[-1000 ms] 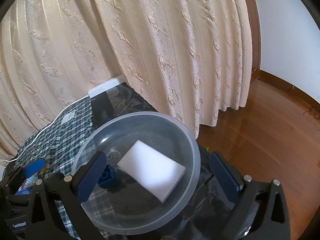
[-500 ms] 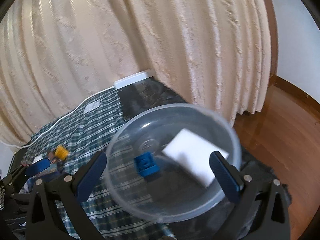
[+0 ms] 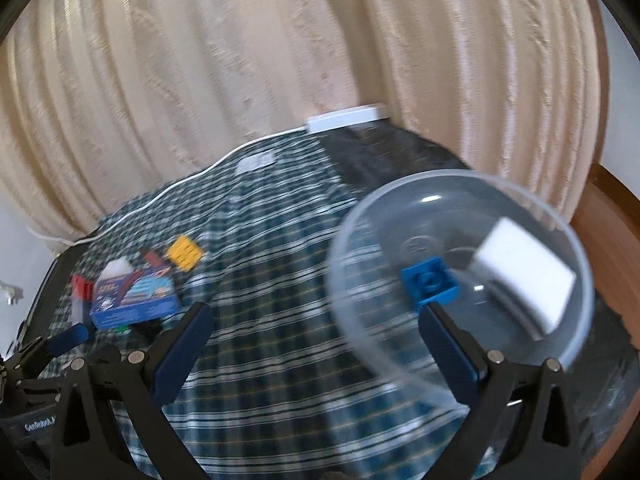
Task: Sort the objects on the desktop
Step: 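Move the left gripper back to the table and grasp the white tape roll, then hold the tape roll in the left gripper while the right grasps the blue glove box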
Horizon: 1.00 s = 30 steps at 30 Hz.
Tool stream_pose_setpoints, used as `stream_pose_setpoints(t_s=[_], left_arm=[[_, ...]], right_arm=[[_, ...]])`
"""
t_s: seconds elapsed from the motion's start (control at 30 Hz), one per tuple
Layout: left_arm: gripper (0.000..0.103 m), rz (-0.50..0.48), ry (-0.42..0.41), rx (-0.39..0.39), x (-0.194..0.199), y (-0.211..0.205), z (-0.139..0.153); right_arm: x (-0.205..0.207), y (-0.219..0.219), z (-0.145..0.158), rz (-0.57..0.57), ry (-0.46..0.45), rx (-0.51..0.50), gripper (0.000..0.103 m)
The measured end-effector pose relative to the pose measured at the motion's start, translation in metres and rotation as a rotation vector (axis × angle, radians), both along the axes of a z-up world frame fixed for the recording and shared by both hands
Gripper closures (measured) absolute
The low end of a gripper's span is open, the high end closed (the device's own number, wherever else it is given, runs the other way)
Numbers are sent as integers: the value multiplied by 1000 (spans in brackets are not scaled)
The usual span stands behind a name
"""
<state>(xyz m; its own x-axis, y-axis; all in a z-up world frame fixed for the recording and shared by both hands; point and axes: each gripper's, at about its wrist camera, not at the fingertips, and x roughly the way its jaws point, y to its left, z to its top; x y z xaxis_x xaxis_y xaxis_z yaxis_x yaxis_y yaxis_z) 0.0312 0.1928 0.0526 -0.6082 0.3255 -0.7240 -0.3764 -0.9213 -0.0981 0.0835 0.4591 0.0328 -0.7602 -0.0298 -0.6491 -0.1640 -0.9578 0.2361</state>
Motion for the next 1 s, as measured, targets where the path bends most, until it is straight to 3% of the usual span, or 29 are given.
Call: stream_pose_setpoints(t_s=[0.33, 0.63, 0.67, 0.8, 1.0], left_arm=[[14, 129, -7, 13, 7, -75, -7], [14, 191, -61, 12, -1, -95, -33], [16, 197, -67, 13, -2, -97, -35], [47, 210, -117, 54, -8, -104, -45], [51, 203, -78, 47, -5, -106, -43]], right_arm=[[-9, -60, -6, 145, -25, 26, 0], [-18, -90, -5, 212, -37, 21, 0], [-20, -94, -5, 221, -37, 21, 0], [-26, -104, 0, 256, -34, 19, 0], [-44, -126, 5, 344, -38, 10, 0]])
